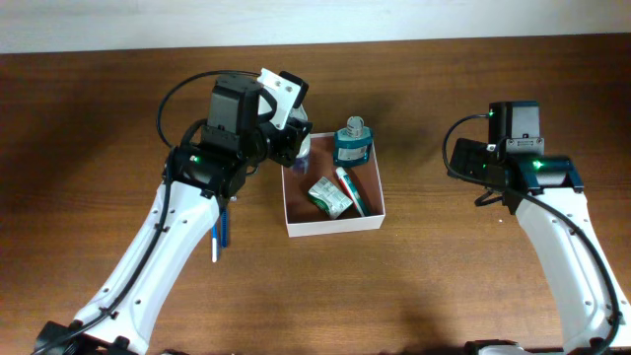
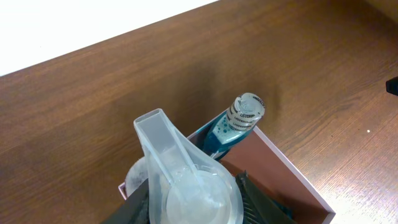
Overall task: Pack container
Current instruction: 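Lower the soap bottle into the box's left back corner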
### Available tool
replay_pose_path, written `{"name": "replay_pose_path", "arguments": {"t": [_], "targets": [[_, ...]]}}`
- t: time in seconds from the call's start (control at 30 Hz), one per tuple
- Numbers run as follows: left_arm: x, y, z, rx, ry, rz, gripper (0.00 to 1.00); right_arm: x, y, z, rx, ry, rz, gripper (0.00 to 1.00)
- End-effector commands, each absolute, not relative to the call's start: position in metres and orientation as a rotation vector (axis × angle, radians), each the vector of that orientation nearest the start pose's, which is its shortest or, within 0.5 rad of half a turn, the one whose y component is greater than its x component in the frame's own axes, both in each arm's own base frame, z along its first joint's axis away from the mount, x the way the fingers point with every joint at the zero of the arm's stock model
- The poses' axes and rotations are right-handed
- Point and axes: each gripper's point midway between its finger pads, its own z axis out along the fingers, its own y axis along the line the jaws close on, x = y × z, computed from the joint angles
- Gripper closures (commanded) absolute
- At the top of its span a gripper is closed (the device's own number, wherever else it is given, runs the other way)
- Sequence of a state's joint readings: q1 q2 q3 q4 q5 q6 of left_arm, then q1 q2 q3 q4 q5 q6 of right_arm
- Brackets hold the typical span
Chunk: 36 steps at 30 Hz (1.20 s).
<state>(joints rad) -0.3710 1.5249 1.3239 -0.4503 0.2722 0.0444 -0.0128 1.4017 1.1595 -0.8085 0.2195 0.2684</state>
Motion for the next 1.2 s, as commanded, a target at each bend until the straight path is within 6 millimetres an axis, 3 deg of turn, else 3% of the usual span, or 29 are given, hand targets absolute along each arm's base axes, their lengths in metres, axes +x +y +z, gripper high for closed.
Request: {"name": "replay_pose_path", "arguments": {"t": [0.0, 0.67, 0.97, 1.17], "targets": [[0.406, -0.204, 0.250, 0.590, 2.130, -0.473, 0.68, 0.349, -0.044, 0.169, 0.447, 2.540, -0.195, 0.02], [0.416, -0.202, 0.215, 0.579, 2.218, -0.432, 0.68, 0.349, -0.044, 0.169, 0.447, 2.540, -0.195, 0.01], [0.425, -0.190, 0.204, 0.541, 2.248, -0.336, 0.68, 0.349, -0.044, 0.169, 0.447, 2.540, -0.195, 0.01], [0.431, -0.189, 0.179, 0.556, 2.298, -0.304, 0.68, 0.349, -0.044, 0.169, 0.447, 2.540, -0.195, 0.01]]}}
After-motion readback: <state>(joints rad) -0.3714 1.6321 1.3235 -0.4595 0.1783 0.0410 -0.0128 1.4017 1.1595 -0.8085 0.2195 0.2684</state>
